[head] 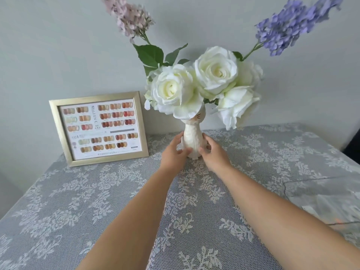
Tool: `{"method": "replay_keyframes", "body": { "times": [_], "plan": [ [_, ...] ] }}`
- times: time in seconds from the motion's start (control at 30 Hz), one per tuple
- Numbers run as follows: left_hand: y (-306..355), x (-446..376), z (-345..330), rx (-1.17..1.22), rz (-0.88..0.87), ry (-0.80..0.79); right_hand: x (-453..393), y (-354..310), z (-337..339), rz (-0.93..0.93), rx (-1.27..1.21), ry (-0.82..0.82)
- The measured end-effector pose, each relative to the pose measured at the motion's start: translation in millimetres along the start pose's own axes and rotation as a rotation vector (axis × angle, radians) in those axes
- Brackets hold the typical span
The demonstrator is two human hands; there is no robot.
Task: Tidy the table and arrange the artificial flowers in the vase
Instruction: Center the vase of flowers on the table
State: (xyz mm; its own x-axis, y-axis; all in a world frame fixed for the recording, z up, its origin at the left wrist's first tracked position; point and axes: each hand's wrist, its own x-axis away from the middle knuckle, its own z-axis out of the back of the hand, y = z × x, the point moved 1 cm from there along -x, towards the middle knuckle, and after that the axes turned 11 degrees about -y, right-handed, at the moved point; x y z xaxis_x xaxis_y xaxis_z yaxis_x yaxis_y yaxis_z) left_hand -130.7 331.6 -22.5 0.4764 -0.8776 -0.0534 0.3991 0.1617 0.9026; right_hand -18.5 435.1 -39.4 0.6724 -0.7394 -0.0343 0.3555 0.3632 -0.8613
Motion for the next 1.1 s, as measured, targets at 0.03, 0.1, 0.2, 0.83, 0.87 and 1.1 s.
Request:
{"method": "replay_keyframes", "body": {
  "times": [0.03,0.1,0.2,0.83,0.87,1.1],
  "plan": [
    [-2.1,-3.3,0.0,0.011,0.0,0.001,-3.8,0.4,-0.6,-0.002,0.004,0.004],
    [-5.1,-10.1,0.3,0.044,-0.005,0.002,-11.8,2.0,-1.4,0.004,-0.005,0.011],
    [-7.2,-17.8,2.3,0.058,-0.022,0.002,-22.2,5.0,-1.9,0.018,-0.027,0.015],
    [-22.1,-42.8,-2.9,-0.03,-0.085,0.046,-45.9,10.9,-4.9,0.034,-0.046,0.044],
    [-22.7,-42.8,-4.1,-0.043,-0.084,0.047,-45.0,10.2,-5.2,0.029,-0.055,0.045],
    [-10.5,-21.7,3.0,0.025,-0.172,0.226,-14.7,-16.4,15.8,0.151,-0.258,0.357]
  ]
}}
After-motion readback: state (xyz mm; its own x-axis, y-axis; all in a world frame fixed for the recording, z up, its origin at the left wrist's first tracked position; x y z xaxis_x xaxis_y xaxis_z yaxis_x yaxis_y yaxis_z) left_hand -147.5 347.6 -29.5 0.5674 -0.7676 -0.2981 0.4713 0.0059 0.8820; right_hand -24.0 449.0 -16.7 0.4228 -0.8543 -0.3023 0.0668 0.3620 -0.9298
